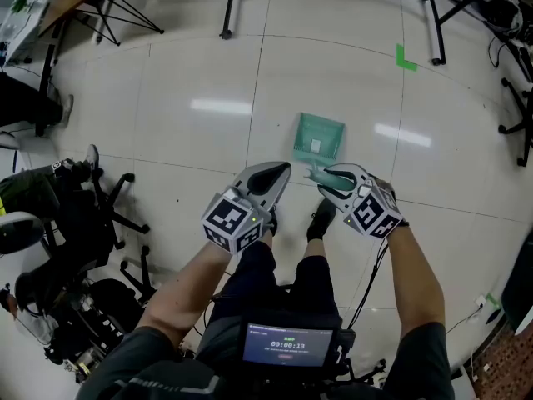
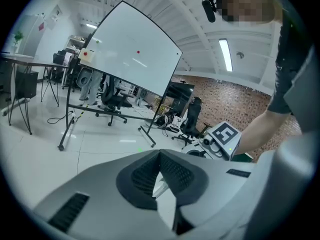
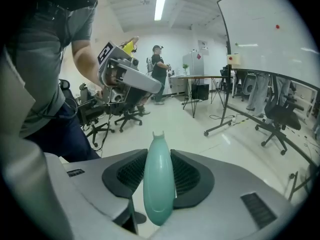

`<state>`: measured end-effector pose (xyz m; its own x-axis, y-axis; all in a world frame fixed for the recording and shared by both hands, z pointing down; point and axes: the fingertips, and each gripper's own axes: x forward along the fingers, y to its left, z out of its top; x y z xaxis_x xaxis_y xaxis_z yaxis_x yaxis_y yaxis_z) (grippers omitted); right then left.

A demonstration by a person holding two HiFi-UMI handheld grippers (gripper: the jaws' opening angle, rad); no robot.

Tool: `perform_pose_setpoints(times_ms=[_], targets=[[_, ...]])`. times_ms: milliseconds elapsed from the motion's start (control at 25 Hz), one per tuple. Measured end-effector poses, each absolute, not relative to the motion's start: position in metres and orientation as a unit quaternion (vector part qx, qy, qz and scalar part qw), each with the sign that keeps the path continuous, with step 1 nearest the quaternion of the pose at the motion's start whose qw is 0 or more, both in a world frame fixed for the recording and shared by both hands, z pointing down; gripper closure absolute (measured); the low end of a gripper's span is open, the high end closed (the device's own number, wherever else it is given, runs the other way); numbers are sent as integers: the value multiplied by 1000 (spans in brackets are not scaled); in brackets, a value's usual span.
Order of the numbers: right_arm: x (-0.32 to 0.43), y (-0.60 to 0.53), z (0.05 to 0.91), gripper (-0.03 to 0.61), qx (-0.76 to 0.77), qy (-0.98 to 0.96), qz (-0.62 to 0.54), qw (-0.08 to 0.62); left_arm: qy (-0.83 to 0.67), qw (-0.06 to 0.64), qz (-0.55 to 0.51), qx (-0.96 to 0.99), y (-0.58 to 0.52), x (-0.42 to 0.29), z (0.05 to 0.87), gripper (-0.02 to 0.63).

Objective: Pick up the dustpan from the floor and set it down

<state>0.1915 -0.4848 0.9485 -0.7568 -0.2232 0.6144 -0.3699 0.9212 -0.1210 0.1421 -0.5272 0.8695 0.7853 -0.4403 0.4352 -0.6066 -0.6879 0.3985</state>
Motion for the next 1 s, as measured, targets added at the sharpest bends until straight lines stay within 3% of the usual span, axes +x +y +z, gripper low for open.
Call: perform_pose_setpoints(times_ms=[200, 480, 800, 1000], targets=[[192, -471, 957, 375, 171, -924, 137, 312, -305, 296, 160, 891, -522, 147, 885, 597], [189, -454, 922, 375, 207, -917, 166, 298, -315, 287, 153, 892, -510, 127, 853, 597], [177, -465, 680, 376, 282, -928, 147, 196, -302, 225, 86, 922, -513, 102, 642, 597], [166, -456, 517, 408, 350, -923, 96, 124, -288, 169, 34, 942, -487, 79, 503, 597]])
